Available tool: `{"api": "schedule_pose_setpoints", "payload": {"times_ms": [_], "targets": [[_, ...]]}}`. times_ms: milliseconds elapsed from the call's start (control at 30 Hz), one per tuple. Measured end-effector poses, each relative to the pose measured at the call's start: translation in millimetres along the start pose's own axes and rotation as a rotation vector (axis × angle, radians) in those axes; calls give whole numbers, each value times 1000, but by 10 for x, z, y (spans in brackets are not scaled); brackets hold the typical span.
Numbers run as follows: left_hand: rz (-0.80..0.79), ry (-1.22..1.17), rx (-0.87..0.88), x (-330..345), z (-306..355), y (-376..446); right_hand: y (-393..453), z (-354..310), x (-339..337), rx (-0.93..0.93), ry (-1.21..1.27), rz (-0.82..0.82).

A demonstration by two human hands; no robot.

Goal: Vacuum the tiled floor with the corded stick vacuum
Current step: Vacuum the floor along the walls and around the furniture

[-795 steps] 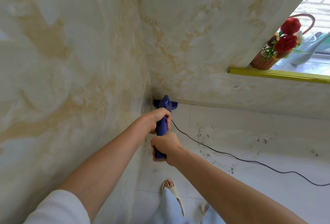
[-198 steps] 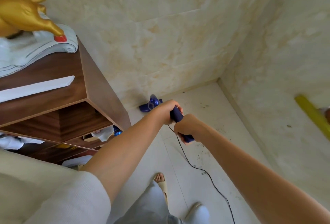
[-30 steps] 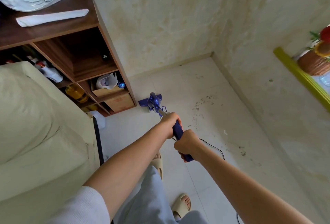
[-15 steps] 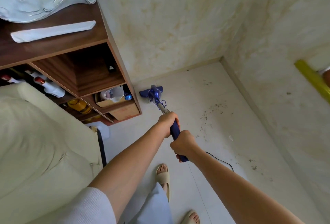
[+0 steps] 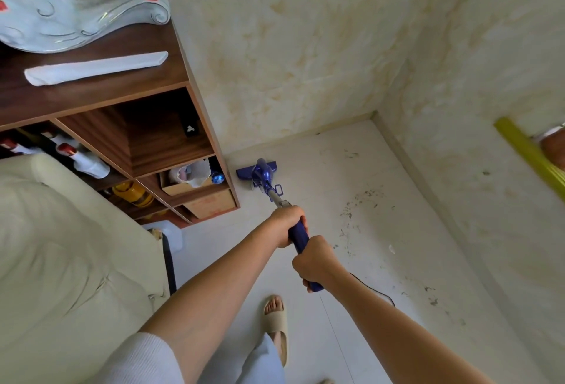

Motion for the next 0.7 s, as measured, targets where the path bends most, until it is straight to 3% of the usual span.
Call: {"api": "schedule_pose_setpoints", "payload": {"times_ms": [367, 567, 700], "targets": [[-146, -20, 1, 441, -525, -638, -741, 584, -19, 7, 56, -7], [-175, 60, -11, 520, -1043, -1054, -1213, 1022, 358, 12, 281, -70], [-185, 150, -57, 265, -1296, -1273, -1560, 985, 768, -12, 481, -205]]}}
Point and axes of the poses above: each hand's wrist, its own y-axis towards the middle knuckle, its own x-axis out of the palm, z = x × y, the point moved 6 cm from there along y, towards the middle knuckle, and after that the axes turned 4 degrees about y, right-handed, at the moved point
